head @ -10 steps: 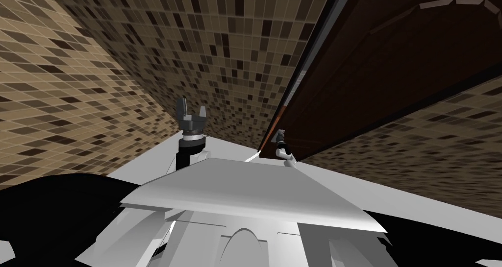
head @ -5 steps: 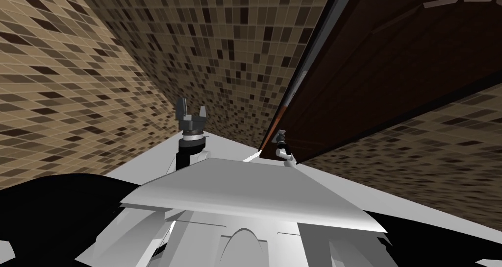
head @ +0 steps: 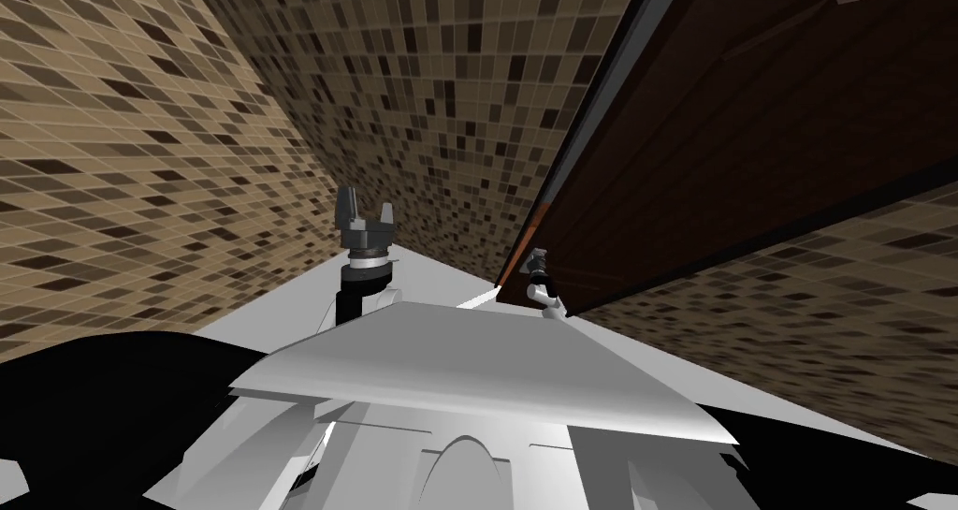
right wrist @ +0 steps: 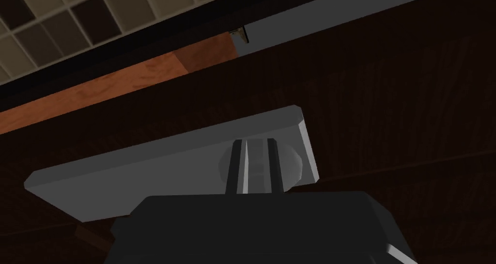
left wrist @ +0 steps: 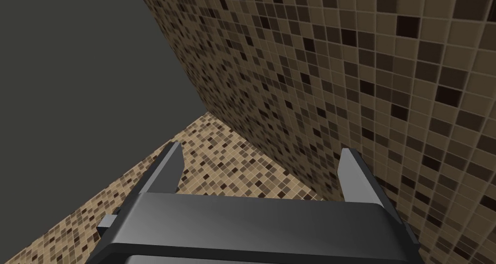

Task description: Pull the door open

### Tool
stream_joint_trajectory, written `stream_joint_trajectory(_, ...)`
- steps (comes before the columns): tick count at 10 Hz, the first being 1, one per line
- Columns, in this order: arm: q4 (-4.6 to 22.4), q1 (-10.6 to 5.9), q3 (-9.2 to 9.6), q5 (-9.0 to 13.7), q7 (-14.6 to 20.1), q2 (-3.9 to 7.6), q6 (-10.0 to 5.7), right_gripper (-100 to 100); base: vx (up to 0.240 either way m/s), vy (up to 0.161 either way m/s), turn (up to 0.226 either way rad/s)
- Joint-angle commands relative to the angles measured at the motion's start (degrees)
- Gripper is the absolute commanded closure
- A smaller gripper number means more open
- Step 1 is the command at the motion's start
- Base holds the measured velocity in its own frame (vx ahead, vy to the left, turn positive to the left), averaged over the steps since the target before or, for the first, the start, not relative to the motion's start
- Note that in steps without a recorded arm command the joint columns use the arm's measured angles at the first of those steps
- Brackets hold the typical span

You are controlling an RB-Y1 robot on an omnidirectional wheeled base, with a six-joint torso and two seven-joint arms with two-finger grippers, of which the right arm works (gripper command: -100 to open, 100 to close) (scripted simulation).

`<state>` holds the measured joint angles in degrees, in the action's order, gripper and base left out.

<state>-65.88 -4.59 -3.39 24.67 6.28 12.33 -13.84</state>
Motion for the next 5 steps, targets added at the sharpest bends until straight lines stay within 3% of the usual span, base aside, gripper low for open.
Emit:
stream_joint_trajectory(1, 0.0, 1.17, -0.87, 0.5, 1.8, -0.04, 0.45, 100, -0.066, -0.041, 0.069)
stream_joint_trajectory(2, -1.5, 0.85, 0.22, 1.7, 3.1, -0.26, -0.36, -100, -0.074, -0.016, 0.11)
stream_joint_trajectory(5, -2.2, 1.33, 0.96, 4.4, 6.7, -0.3, -1.19, -100, -0.069, -0.038, 0.058)
